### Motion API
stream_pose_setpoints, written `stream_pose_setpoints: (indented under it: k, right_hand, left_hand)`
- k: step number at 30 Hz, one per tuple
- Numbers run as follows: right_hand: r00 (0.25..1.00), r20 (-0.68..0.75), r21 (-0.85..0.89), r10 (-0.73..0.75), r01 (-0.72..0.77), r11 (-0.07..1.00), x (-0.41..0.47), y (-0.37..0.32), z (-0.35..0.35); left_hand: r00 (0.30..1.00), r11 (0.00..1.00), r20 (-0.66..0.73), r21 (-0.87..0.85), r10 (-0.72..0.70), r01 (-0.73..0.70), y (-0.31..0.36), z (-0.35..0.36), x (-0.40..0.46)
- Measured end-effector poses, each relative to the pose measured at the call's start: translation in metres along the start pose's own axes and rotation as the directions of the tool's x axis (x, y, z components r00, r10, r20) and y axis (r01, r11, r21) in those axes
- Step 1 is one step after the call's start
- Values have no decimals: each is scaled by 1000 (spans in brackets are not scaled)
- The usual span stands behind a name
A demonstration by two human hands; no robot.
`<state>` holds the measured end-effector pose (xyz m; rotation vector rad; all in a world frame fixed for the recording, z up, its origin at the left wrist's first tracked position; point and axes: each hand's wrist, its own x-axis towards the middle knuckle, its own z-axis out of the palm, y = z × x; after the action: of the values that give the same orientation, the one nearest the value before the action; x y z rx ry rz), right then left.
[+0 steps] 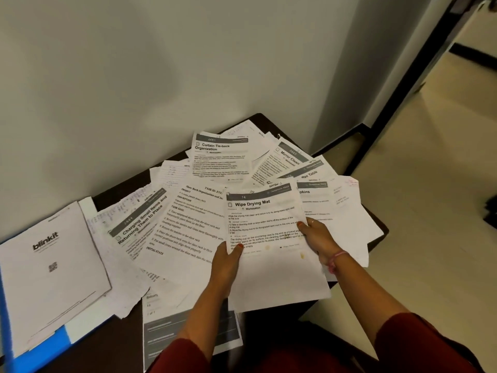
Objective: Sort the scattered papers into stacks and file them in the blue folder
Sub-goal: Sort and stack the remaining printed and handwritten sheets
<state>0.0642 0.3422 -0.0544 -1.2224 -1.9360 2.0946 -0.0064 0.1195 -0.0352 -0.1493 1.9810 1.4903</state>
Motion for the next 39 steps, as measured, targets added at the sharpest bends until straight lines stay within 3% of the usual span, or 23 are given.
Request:
stream_pose_setpoints:
  k: [16, 23, 25, 29, 32, 39]
  right_hand:
    - [999, 47, -85, 14, -10, 996, 34, -9, -46]
    - [995, 101, -271, -5, 33, 962, 55, -17, -60]
    - [998, 54, -299, -30, 45, 953, 65, -22, -65]
    - [968, -149, -553, -201, 87, 829, 86, -34, -83]
    - [954, -215, -703, -211, -2, 711, 101, -34, -99]
    - [936, -281, -790, -211, -101, 604, 101, -41, -105]
  left_hand:
    - [997, 998, -56, 15, -55, 56, 11, 59, 17]
    - [995, 998, -99, 61, -21, 27, 13, 67, 25]
    - [992, 998, -119, 39, -36, 41, 16, 67, 28]
    - [988, 999, -147, -2, -46, 46, 17, 63, 34]
    - [982, 998, -180, -37, -52, 46, 17, 60, 37]
    - [965, 993, -248, -96, -85, 63, 13, 60, 43]
